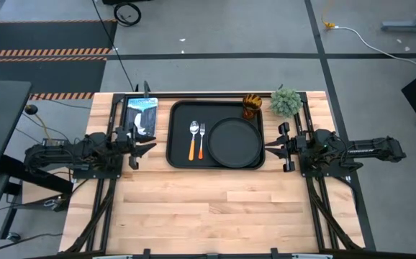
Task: Pick and place plate/cup/fork/spoon on tray
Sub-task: Return to Home Position
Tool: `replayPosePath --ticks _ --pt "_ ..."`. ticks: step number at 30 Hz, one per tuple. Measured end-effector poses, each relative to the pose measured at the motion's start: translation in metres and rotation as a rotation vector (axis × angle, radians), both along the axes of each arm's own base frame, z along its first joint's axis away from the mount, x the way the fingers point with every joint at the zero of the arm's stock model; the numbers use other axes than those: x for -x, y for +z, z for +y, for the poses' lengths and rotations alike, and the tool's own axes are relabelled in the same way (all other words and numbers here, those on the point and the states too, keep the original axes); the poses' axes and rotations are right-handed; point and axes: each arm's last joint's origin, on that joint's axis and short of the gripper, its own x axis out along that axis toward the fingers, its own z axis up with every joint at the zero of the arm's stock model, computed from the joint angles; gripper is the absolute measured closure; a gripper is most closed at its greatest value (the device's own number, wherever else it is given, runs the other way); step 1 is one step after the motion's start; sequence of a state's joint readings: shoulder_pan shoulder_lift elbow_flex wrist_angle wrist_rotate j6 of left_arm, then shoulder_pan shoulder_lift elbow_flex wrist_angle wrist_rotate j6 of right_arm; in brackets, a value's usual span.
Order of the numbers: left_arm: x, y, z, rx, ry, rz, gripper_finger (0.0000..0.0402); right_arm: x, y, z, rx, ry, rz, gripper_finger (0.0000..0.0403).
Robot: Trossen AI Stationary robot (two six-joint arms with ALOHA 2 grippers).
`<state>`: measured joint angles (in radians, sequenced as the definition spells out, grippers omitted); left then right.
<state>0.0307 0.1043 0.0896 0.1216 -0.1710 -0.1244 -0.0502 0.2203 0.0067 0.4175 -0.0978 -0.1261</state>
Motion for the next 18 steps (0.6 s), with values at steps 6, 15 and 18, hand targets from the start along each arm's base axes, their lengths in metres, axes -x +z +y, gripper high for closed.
replayPosePath --ticks 6,15,18 --pt "0.000 -0.006 0.000 0.002 0.000 0.066 0.0280 0.000 0.000 0.000 0.000 0.000 0.000 0.0339" --pt "-0.001 -0.011 0.000 -0.068 0.004 0.134 0.0280 0.000 0.000 0.000 0.000 0.000 0.000 0.0339" --pt "-0.001 -0.012 0.000 -0.111 0.006 0.144 0.0280 0.000 0.000 0.000 0.000 0.000 0.000 0.0339"
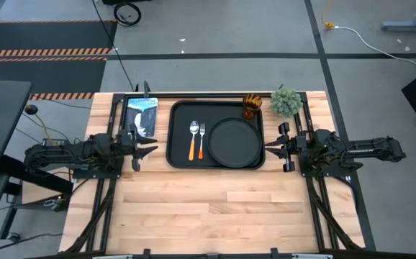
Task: Pick and place plate/cup/fork/spoon on tray
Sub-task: Return to Home Position
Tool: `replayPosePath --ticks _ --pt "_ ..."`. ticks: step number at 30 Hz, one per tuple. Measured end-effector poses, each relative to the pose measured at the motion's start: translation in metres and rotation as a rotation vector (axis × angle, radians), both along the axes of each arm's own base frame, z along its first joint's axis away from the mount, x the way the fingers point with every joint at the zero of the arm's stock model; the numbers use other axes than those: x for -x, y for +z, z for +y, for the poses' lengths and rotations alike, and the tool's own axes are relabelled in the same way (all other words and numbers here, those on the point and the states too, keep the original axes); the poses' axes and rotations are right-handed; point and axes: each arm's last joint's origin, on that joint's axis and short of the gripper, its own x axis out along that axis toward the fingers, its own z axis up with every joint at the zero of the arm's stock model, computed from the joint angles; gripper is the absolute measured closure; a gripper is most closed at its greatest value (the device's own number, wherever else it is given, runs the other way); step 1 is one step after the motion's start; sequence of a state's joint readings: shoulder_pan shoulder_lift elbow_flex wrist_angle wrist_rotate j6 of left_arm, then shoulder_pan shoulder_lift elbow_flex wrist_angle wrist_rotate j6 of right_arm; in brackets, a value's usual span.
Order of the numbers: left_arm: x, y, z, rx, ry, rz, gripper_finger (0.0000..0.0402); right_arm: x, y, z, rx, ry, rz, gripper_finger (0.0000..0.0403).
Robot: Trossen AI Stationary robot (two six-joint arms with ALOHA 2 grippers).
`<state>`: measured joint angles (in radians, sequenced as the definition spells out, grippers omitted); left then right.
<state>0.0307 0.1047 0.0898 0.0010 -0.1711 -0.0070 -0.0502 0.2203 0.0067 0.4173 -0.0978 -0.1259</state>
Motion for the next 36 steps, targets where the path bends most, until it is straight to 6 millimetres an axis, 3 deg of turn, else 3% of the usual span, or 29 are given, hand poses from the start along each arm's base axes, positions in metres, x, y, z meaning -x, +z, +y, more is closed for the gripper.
replayPosePath --ticks 36 --pt "0.0001 -0.0017 0.0000 -0.036 -0.001 0.026 0.0280 0.0000 0.0000 0.0000 0.000 0.000 0.000 0.0339"
